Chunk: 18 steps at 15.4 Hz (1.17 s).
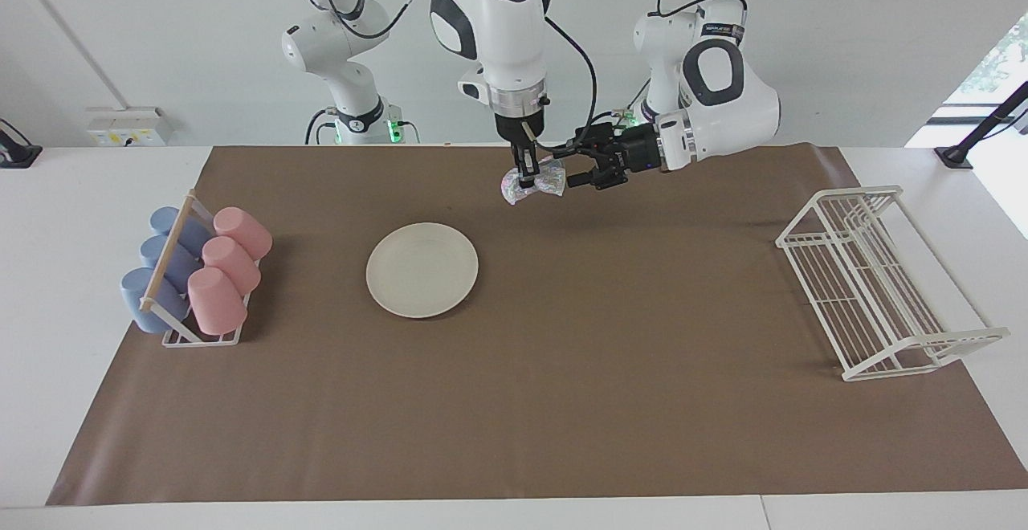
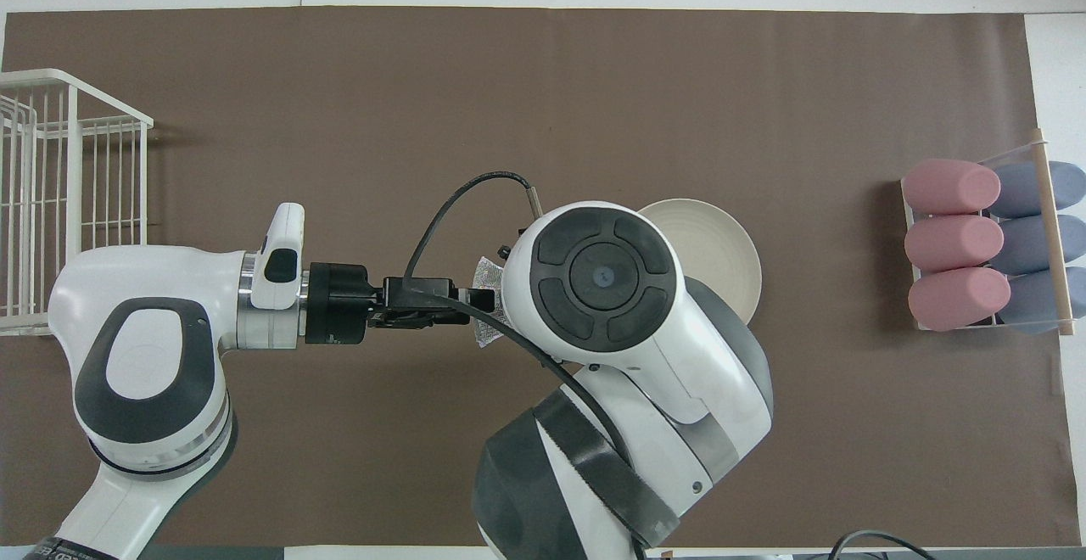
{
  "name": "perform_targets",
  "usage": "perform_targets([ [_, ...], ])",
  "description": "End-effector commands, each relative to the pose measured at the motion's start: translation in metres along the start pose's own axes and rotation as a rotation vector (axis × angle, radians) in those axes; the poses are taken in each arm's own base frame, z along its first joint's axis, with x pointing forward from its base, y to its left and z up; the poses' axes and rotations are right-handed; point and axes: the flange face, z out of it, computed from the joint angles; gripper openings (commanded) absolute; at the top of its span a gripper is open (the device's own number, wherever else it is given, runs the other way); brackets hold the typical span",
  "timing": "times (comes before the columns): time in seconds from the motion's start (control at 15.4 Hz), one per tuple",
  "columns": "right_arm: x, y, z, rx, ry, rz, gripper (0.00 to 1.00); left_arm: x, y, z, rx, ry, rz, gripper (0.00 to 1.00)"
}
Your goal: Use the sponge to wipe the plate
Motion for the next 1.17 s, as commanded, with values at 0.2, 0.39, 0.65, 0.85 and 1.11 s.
perform_targets([
  [0.2,0.0035,-0.0041,-0.001,0.005,0.017,0.014,0.0,-0.007,-0.0017,0.0101,-0.007,0.0,0.008,0.29],
  [0.39,0.0035,-0.0041,-0.001,0.005,0.017,0.014,0.0,-0.0062,-0.0015,0.0107,-0.004,0.008,0.001,0.0],
  [0.65,0.0035,-0.0043,-0.0012,0.006,0.016,0.014,0.0,-0.0062,-0.0014,0.0099,-0.01,0.011,-0.01,0.0],
  [0.85,0.0033,-0.0047,-0.0016,0.01,0.014,0.005,0.0,-0.0058,-0.0017,0.0092,-0.01,0.013,-0.015,0.0],
  [1.11,0.0063,-0.0052,0.0012,0.011,0.013,-0.062,1.0,-0.0058,-0.0019,0.0088,-0.01,0.011,-0.021,0.0],
])
